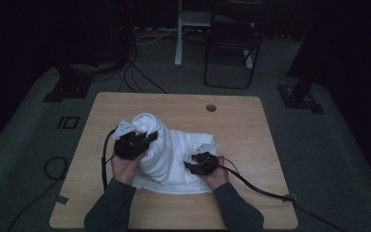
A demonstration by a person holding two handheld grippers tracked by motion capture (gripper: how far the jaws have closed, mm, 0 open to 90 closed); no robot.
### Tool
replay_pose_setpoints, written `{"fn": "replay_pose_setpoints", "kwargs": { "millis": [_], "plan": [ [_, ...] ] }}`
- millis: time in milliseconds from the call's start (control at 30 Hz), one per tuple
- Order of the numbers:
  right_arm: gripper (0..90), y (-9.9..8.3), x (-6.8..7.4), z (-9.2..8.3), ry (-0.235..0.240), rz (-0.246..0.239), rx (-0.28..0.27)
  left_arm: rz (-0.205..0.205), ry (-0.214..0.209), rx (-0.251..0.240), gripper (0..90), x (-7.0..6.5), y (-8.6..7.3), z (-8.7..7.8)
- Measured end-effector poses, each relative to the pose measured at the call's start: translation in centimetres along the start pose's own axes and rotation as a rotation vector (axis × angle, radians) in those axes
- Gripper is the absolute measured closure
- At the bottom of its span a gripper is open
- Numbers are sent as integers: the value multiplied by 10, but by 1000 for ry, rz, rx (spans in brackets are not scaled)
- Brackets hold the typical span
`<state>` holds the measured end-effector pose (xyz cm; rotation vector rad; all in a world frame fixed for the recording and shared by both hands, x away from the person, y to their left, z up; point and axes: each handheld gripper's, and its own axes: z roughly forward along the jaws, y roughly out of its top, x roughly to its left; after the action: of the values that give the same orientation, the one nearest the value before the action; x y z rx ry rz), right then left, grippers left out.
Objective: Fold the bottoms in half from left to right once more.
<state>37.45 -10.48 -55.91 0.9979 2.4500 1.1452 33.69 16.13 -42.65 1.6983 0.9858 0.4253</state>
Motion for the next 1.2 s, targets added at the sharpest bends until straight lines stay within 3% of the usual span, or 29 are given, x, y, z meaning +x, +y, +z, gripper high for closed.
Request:
{"fn": "replay_pose_setpoints", "kwargs": {
  "millis": [100, 200, 300, 533, 633, 867, 1067, 1200],
  "plan": [
    [491, 4, 4, 0, 61, -13, -6, 14, -23, 18, 807, -10, -1, 12],
    [492, 2, -2, -19, 83, 10, -73, 38, -41, 44, 807, -21, -4, 26],
    [491, -3, -15, -42, 46, 29, -119, 53, -63, 68, 807, -33, -9, 42],
    [487, -20, -45, -67, -30, 84, -120, 102, -104, 133, 806, -62, -21, 75],
    [485, -22, -47, -69, -35, 89, -119, 118, -112, 153, 806, -69, -25, 83],
    [482, -31, -59, -84, -79, 120, -139, 148, -147, 248, 805, -90, -58, 117],
    [476, -29, -59, -93, -79, 117, -166, 161, -159, 312, 804, -98, -86, 137],
    [451, -29, -58, -99, -70, 114, -187, 153, -153, 315, 804, -98, -88, 141]
  ]
}}
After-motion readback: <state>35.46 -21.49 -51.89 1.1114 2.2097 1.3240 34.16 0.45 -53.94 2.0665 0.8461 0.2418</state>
